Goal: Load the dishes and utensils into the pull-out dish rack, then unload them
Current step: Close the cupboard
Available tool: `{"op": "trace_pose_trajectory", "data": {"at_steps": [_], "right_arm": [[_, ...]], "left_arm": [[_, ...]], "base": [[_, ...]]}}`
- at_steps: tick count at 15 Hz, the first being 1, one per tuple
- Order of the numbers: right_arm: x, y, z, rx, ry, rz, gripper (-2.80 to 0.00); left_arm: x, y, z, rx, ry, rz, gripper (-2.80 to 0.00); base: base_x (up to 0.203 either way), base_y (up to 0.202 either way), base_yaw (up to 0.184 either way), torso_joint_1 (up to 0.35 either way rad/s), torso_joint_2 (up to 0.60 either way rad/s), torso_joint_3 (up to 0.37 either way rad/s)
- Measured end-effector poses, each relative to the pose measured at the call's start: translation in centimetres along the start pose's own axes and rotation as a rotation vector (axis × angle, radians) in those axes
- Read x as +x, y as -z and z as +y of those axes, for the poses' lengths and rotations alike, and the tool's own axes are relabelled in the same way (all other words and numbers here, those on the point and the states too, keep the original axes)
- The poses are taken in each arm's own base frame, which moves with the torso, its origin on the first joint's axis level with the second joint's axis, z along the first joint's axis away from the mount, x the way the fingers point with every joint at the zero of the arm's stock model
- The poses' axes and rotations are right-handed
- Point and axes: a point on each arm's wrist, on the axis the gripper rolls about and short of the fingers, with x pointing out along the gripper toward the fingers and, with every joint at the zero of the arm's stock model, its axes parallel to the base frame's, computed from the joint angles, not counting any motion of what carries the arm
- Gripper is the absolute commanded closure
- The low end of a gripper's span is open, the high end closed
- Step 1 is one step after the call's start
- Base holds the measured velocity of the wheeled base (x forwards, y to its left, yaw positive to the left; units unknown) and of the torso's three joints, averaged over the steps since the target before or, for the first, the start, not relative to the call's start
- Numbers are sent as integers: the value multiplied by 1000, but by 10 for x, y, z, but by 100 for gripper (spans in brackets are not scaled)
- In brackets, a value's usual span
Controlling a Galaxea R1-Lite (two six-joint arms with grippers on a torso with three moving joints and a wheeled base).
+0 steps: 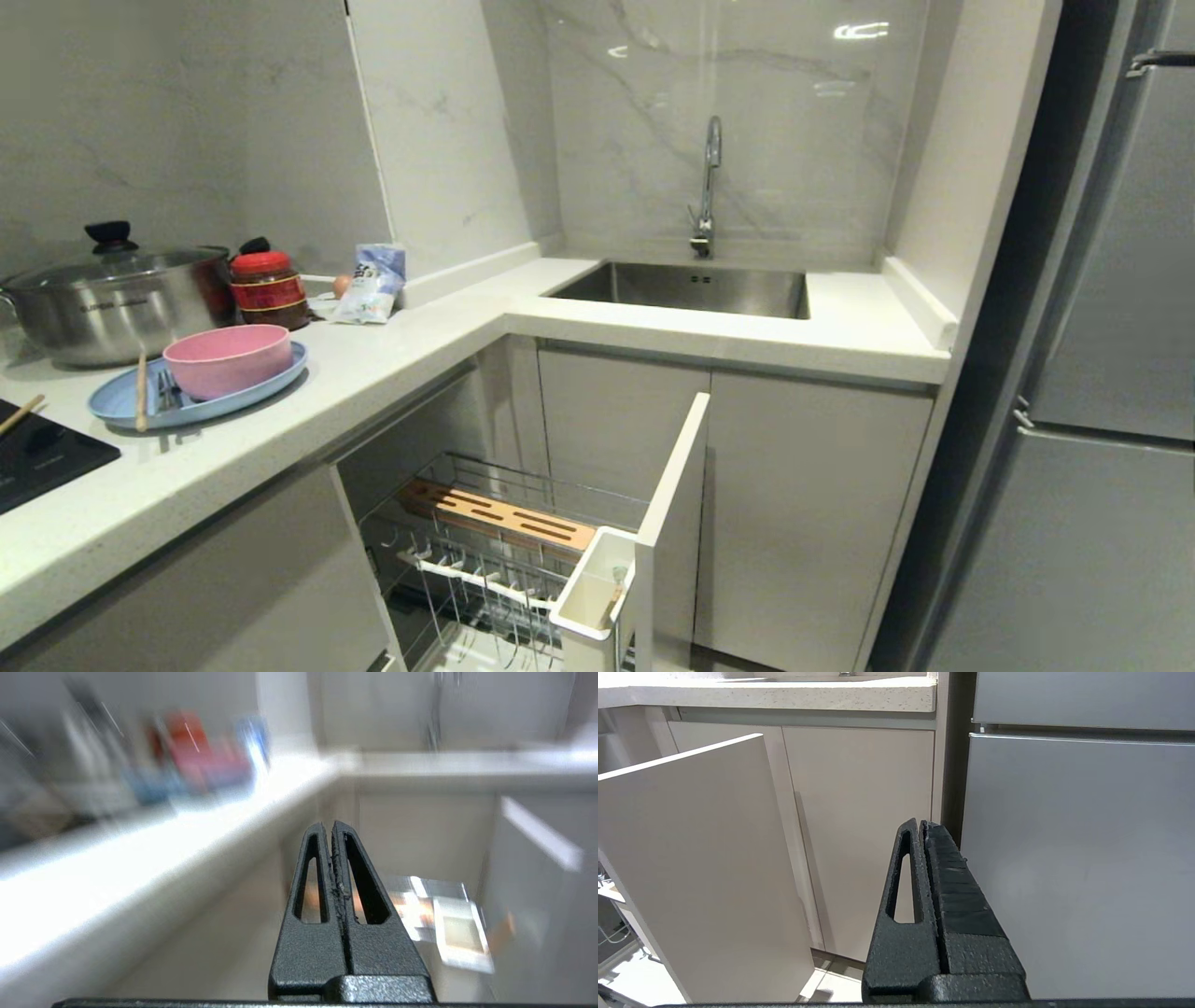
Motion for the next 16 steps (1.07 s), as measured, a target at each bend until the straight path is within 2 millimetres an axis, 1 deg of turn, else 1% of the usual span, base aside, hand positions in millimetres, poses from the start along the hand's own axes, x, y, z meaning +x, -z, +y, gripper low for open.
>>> {"op": "trace_pose_trajectory", "data": {"at_steps": [3, 4, 5, 6, 7, 8, 9, 10, 12, 13, 14, 15, 16], "right_arm": [[0, 0, 0, 0, 0, 0, 0], [0, 0, 0, 0, 0, 0, 0], [0, 0, 0, 0, 0, 0, 0], [0, 0, 0, 0, 0, 0, 0], [0, 0, 0, 0, 0, 0, 0], [0, 0, 0, 0, 0, 0, 0], [0, 0, 0, 0, 0, 0, 0], [0, 0, 0, 0, 0, 0, 0], [0, 0, 0, 0, 0, 0, 0], [0, 0, 0, 0, 0, 0, 0], [0, 0, 0, 0, 0, 0, 0], [0, 0, 0, 0, 0, 0, 0], [0, 0, 0, 0, 0, 0, 0]], "left_arm": [[-23, -89, 9, 72, -30, -147, 0], [-23, -120, 12, 78, -39, -186, 0], [-18, -146, 14, 71, -47, -212, 0], [-8, -173, 16, 51, -50, -228, 0], [9, -195, 19, 16, -47, -222, 0], [28, -211, 21, -28, -42, -206, 0], [52, -223, 22, -84, -28, -177, 0], [80, -230, 23, -149, -2, -132, 0], [131, -229, 21, -267, 106, -25, 0], [158, -223, 15, -315, 193, 45, 0], [182, -215, 5, -344, 275, 111, 0], [206, -205, -11, -370, 363, 191, 0], [226, -194, -31, -394, 444, 268, 0]], "base": [[0, 0, 0, 0, 0, 0], [0, 0, 0, 0, 0, 0], [0, 0, 0, 0, 0, 0], [0, 0, 0, 0, 0, 0], [0, 0, 0, 0, 0, 0], [0, 0, 0, 0, 0, 0], [0, 0, 0, 0, 0, 0], [0, 0, 0, 0, 0, 0], [0, 0, 0, 0, 0, 0], [0, 0, 0, 0, 0, 0], [0, 0, 0, 0, 0, 0], [0, 0, 0, 0, 0, 0], [0, 0, 0, 0, 0, 0]]}}
